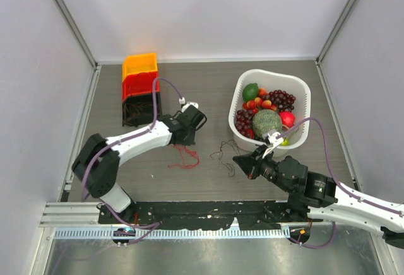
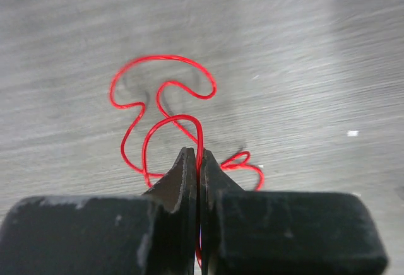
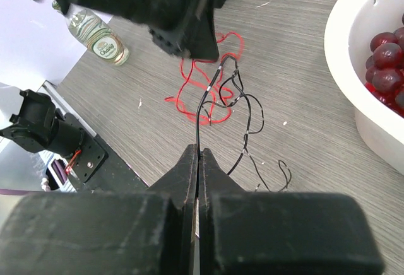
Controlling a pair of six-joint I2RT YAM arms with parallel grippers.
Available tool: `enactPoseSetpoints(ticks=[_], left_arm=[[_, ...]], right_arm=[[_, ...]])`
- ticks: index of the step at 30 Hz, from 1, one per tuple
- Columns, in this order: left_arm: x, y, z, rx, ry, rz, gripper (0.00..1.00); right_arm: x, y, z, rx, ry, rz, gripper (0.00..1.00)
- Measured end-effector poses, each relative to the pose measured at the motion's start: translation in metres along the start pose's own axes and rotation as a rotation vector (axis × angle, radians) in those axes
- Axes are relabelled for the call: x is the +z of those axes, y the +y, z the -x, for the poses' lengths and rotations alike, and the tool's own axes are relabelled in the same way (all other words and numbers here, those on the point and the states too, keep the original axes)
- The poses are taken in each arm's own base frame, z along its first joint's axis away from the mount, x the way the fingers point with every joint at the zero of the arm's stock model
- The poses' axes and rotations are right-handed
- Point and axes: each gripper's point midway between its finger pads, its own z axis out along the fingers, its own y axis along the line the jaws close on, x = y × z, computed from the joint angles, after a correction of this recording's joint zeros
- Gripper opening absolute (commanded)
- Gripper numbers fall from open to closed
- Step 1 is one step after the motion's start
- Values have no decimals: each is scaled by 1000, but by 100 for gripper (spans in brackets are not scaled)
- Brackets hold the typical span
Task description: Untangle the cables
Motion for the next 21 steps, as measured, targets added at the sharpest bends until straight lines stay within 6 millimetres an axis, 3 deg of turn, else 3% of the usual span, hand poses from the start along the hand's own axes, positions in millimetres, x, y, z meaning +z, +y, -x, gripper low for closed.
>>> enactPoseSetpoints(ticks=[5,10,15,21], left_arm=[[-63,2,74,-124,-193,-183,0],[-124,47,160,-330,-453,-285,0],[-157,98,222,-486,-630,-300,0],[-194,141,289,-601,-773,-352,0]], right_arm=[[2,-2,-4,-8,14,-13,1],[5,-4,-10,-20,38,-27,1],[8,-6,-14,-26,52,-35,1],[8,-6,-15,-29,56,-38,1]])
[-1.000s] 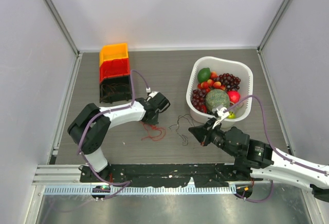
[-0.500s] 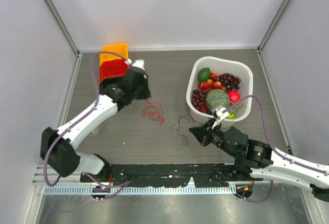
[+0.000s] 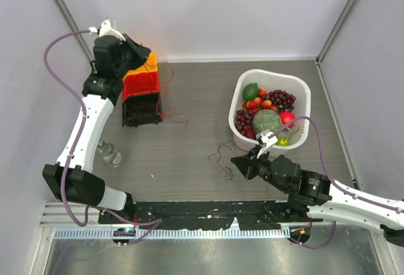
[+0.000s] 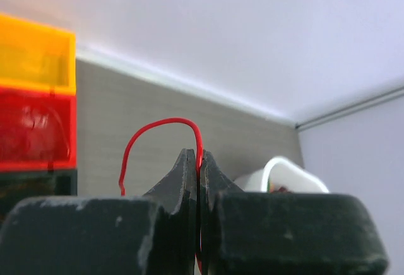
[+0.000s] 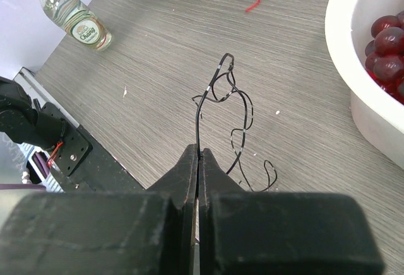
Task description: Untangle the cables
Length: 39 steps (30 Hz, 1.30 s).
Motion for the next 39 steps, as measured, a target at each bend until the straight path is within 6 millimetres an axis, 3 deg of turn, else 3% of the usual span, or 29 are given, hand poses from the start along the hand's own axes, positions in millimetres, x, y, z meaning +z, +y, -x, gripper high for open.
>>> enactPoseSetpoints(ticks=[5,11,18,22,25,29,34,39], left_arm=[[5,-19,60,-50,-96,-82,0],[-11,-49,131,-78,-214,-206,0],[-29,-45,204,-147,-361,-259,0],[-31,-57,235,-191,-410,-354,0],[-28,-63,244,-213,-414,-403,0],[-22,-56,244,-217,-408,-390,0],[-6,-19,236,-228,-392,-311,0],[24,25,212,-258,-328,-219,0]], right_arm=[[3,-2,-5,-13,20,-12,1],[7,-2,-10,-25,41,-21,1],[10,3,-7,-22,38,-9,1],[11,5,-4,-18,32,-1,1],[12,6,-4,-17,29,0,1],[12,6,-5,-16,34,-3,1],[14,7,-5,-15,34,-3,1],[18,6,-9,-22,48,-11,1]])
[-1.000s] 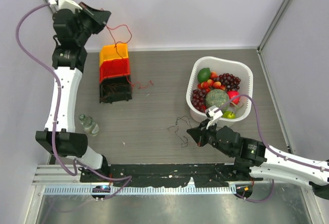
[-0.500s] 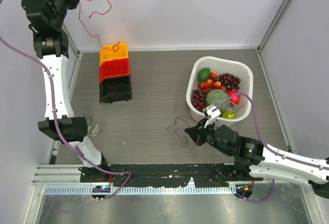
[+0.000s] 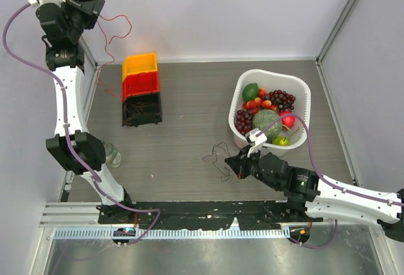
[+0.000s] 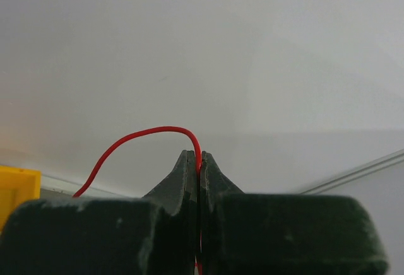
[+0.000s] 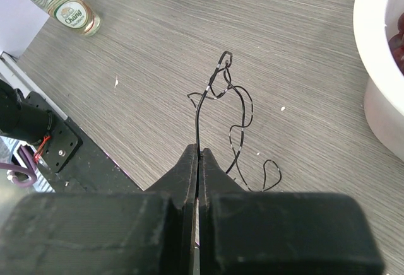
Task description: Untangle the cables
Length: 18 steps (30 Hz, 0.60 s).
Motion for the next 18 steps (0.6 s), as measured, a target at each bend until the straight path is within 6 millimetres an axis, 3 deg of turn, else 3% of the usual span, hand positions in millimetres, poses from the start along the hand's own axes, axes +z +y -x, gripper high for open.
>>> enactPoseSetpoints(ticks=[4,9,18], left_arm=[[8,19,-10,-13,30,24,0],[11,24,-18,-19,61,18,0],[16,-7,-10,5,81,-94,0]], right_arm=[[3,-1,-4,-6,13,-8,1],[5,0,-4,-6,13,-8,1],[11,5,-2,-8,19,-4,1]])
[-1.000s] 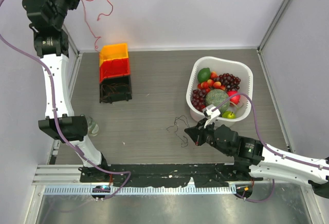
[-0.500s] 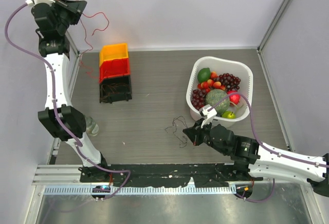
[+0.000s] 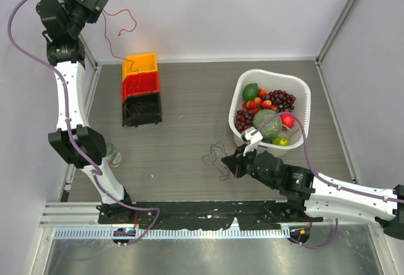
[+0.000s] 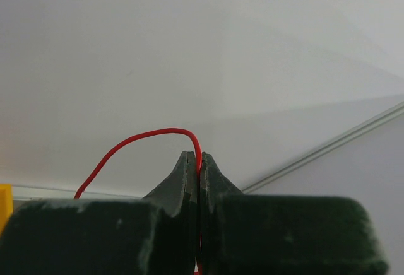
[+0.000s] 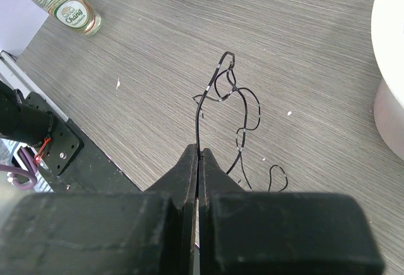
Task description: Untangle the cables
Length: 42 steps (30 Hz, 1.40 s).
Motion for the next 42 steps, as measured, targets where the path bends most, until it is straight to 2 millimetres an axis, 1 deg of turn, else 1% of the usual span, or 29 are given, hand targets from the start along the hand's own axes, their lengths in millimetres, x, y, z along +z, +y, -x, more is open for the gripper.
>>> enactPoseSetpoints(ticks=[6,11,13,15,16,18,20,22,24,27,28,30,34,37,39,42], left_arm=[[0,-15,-5,-3,28,-62,0],[-2,-33,-11,0,56,-153,0],[-2,-29,-17,-8,71,-164,0],[-4,-14,-31,-32,101,-140,0],[-5,-3,-40,-47,117,-120,0],[-6,25,-62,-81,159,-67,0],[-8,57,-84,-114,201,0,0],[-12,82,-103,-142,236,56,0],[-18,107,-121,-162,267,120,0],[-28,139,-141,-172,285,215,0],[-36,154,-151,-175,294,270,0],[-48,177,-162,-174,306,361,0],[-67,215,-171,-135,304,547,0],[-74,230,-171,-106,299,613,0],[-74,239,-173,-96,302,643,0],[-68,251,-175,-90,316,661,0]], right_arm=[[2,2,0,1,1,5,1],[3,3,-1,0,6,10,1],[3,4,-1,1,5,12,1],[3,5,0,3,3,16,1],[3,5,0,4,1,18,1],[3,7,2,6,-3,24,1],[4,7,2,8,-5,26,1],[4,8,3,9,-8,28,1],[3,8,4,11,-12,31,1],[2,9,6,17,-19,36,1],[1,10,7,19,-23,39,1],[0,10,9,23,-29,43,1],[-1,11,11,26,-35,49,1],[-2,12,12,30,-39,52,1],[-3,12,13,32,-42,54,1],[-4,12,14,34,-47,56,1]])
